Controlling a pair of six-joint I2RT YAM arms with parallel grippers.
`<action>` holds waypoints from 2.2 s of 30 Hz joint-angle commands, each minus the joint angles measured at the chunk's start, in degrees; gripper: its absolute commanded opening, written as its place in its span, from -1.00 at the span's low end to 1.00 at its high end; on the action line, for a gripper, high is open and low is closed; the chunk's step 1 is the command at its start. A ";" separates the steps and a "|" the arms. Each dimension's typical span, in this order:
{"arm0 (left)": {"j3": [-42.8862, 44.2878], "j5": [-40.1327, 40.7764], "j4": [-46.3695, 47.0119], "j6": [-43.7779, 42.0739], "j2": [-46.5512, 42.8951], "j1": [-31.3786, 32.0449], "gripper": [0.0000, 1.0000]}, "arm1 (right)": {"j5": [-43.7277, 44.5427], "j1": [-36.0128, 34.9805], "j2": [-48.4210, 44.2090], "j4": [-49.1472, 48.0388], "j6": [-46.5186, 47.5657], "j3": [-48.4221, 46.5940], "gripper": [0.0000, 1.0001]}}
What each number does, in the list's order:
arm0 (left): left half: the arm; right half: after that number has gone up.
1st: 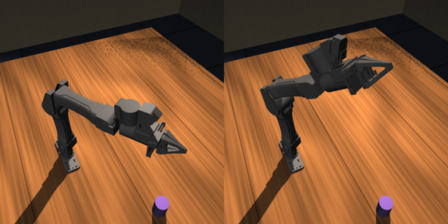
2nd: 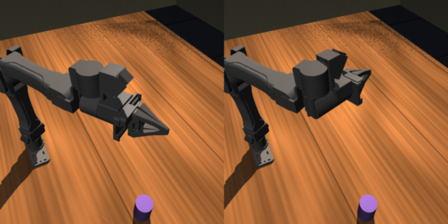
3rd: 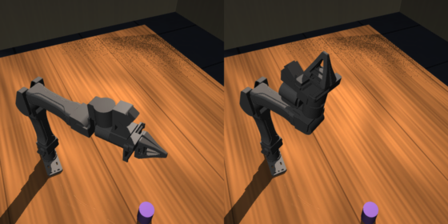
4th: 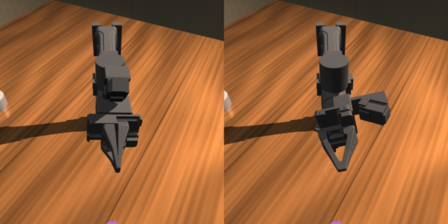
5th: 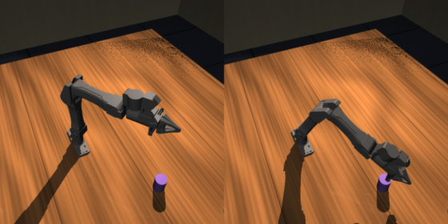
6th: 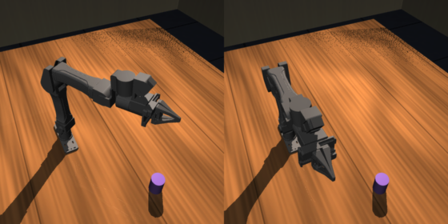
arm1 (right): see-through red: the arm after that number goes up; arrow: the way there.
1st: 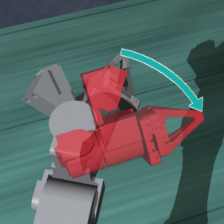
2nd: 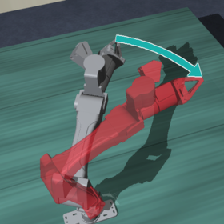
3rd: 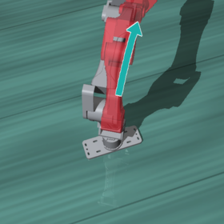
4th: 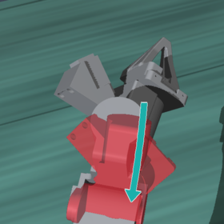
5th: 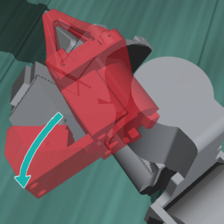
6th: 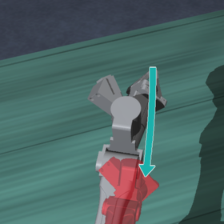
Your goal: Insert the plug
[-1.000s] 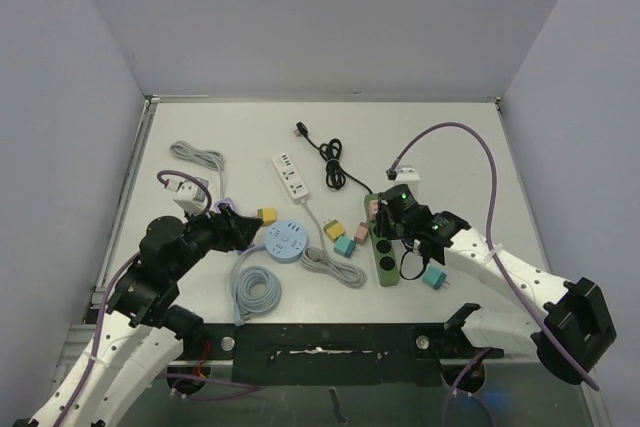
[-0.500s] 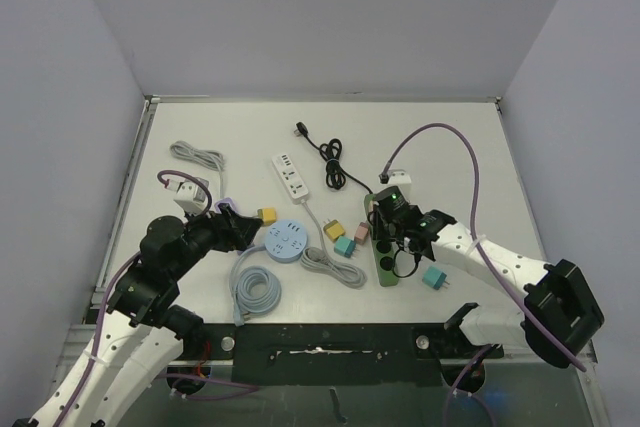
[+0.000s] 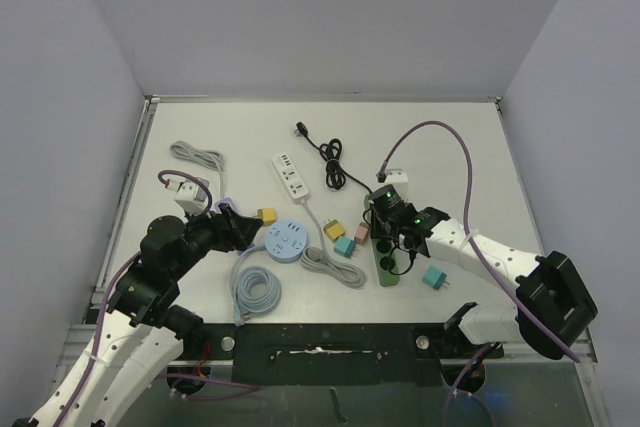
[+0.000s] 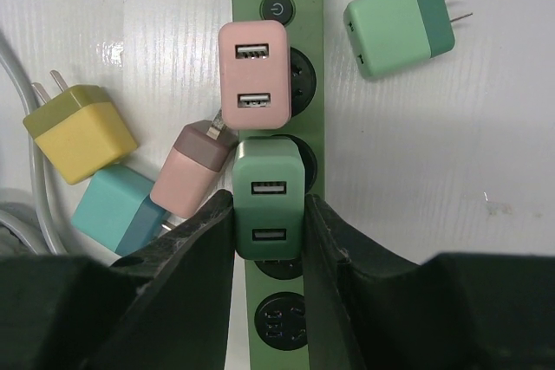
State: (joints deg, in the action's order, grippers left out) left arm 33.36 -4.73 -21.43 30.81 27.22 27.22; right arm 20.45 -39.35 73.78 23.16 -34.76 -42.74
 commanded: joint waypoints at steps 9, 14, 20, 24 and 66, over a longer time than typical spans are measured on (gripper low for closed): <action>0.61 0.17 1.30 -0.84 -0.15 0.02 0.43 | -5.75 3.69 6.95 3.35 -0.27 -0.98 -1.00; 0.58 0.17 1.29 -0.84 -0.08 0.02 0.43 | -5.90 4.02 10.86 4.03 -0.56 -1.99 -1.00; 0.56 0.35 1.18 -0.84 -0.23 0.02 0.43 | -0.04 2.07 10.44 3.15 -1.20 -0.63 -1.00; 0.57 0.37 1.23 -0.88 -0.15 0.02 0.43 | 3.53 -1.89 8.08 -0.62 -0.36 1.61 -1.00; 0.77 1.12 0.87 -0.93 0.06 0.02 0.43 | 3.24 -0.48 2.84 5.14 -5.85 -4.08 -0.21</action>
State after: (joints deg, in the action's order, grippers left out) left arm 33.36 -4.27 -21.89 30.81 27.27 27.22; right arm 25.39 -41.23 77.28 19.46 -39.48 -42.28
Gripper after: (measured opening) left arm 0.711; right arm 0.338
